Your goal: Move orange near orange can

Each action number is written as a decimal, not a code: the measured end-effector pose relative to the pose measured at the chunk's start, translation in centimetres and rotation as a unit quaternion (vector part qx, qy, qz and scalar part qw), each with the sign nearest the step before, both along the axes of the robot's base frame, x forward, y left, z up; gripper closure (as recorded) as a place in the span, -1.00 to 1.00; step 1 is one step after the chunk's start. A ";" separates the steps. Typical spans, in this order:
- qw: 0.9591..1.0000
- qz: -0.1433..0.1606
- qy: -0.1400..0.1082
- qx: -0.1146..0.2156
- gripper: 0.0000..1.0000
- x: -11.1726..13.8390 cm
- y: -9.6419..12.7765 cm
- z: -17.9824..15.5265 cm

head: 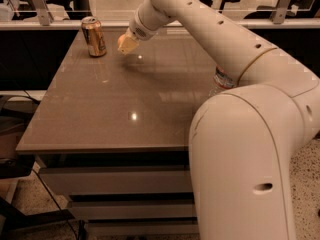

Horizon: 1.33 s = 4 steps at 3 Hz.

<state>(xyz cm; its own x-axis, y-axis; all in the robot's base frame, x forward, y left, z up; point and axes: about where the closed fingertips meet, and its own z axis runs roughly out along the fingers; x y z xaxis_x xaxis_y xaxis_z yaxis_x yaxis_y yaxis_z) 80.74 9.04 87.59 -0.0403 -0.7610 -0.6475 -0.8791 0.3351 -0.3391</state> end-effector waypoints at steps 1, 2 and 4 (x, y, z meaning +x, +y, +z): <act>1.000 0.011 0.006 0.021 1.00 0.4 2.5 -0.5; 0.999 0.021 0.010 0.030 1.00 0.6 4.2 -0.6; 0.998 0.043 0.033 0.026 0.65 0.2 5.7 -1.7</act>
Offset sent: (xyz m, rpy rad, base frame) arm 0.0101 0.0559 -0.0004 0.0811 0.0199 0.0613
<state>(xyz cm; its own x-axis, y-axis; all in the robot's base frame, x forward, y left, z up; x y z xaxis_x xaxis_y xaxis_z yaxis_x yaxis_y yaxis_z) 80.98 14.77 85.92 -0.0202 -0.7295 -0.6837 -0.9253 0.2727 -0.2636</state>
